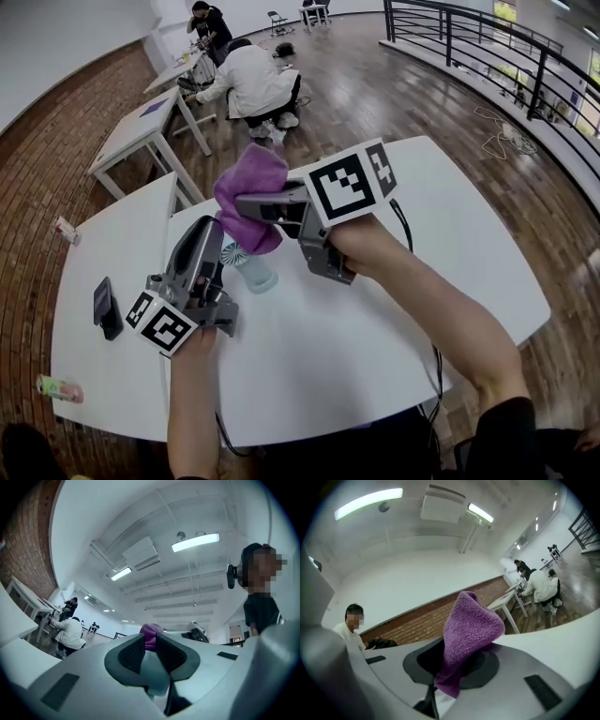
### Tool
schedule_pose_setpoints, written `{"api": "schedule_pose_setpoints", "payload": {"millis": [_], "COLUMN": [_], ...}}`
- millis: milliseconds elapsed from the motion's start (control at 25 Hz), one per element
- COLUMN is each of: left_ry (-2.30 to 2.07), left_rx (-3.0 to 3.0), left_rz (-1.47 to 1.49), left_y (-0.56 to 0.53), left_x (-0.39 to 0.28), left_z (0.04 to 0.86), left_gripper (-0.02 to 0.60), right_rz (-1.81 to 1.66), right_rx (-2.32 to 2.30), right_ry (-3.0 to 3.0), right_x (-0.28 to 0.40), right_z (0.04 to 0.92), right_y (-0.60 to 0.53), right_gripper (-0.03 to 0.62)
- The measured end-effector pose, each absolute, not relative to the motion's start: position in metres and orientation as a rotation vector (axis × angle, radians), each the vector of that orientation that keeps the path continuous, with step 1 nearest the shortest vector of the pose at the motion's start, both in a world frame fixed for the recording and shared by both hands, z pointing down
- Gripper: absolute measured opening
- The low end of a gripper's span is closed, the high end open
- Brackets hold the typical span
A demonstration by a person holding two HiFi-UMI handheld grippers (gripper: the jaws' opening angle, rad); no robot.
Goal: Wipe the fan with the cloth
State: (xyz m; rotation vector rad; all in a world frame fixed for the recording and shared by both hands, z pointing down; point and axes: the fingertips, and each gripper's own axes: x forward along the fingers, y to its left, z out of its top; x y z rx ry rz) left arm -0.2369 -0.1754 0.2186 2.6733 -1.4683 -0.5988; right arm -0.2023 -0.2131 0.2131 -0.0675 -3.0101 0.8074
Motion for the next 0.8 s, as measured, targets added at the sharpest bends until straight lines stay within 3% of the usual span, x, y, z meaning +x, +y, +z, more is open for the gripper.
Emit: {"api": "schedule_pose_setpoints", "payload": {"millis": [200,560,680,800], "left_ry": [-1.396,-1.386,-1.414,-1.417], "left_rx": [2.706,2.713,2.712,2.71], "left_rz": [-0.651,-0.695,-0.671,-0.668], "left_y": [-0.175,-0.172,-0.171,-0.17], "left_x": [-0.233,-0.239,-0.242,-0.241], "left_z": [0.217,0.218,0.221,0.222], "left_gripper": [0.077,0.077,0.077,0.077], "right_rz": [1.041,0.561,0.403,0.416], "right_rx": [0.07,0.17,0.172,0.27], "right_ry": [-2.866,-2.372,-2.36,-2.584], "right_x": [-0.203,-0.202,-0.197,-0.191], "right_z": [0.279,0.39,0.38,0.314], "right_y": [-0.223,-0.202,-0.209,-0.235], "right_gripper": [0.069,0.069,0.069,0.069]}}
